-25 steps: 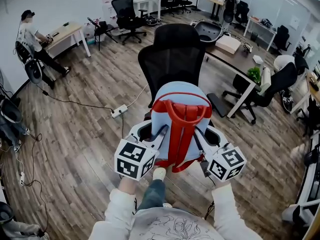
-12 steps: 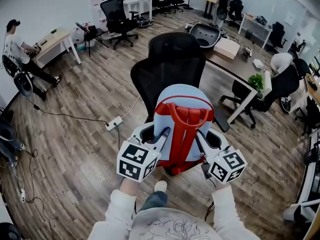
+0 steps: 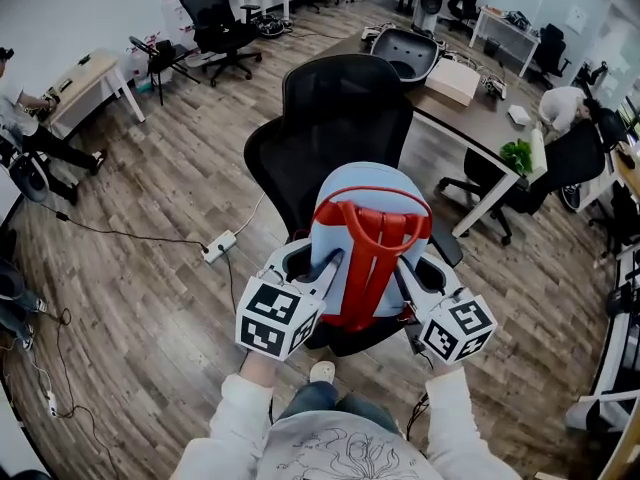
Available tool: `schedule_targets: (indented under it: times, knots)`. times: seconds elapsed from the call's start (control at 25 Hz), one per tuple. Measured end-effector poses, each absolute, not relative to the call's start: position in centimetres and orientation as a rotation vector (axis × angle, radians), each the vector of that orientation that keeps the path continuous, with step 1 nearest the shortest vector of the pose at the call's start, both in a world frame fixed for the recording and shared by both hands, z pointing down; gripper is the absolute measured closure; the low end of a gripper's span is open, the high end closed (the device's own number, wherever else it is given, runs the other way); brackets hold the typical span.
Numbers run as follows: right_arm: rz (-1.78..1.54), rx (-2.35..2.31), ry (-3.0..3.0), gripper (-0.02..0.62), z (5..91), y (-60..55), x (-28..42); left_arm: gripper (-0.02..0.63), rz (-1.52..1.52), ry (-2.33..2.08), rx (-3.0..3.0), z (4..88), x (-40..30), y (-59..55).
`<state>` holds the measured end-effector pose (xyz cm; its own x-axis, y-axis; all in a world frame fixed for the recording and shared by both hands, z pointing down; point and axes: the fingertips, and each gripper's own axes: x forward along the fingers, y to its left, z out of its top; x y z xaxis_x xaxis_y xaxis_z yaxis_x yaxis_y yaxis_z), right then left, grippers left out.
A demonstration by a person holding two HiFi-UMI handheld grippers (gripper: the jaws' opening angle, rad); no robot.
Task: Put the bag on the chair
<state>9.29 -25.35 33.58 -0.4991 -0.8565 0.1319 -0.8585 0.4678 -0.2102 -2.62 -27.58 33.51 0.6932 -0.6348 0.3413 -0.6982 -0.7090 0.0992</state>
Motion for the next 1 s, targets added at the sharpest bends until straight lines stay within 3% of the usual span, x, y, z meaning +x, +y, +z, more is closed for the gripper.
schedule_targets:
  times: [1.0]
  knots:
    - [0.69,1.464,-2.515,0.509,47.2,-32.9,12.8,0.479,0.569,-0.968,2.477,46.9,0.8,-34.9]
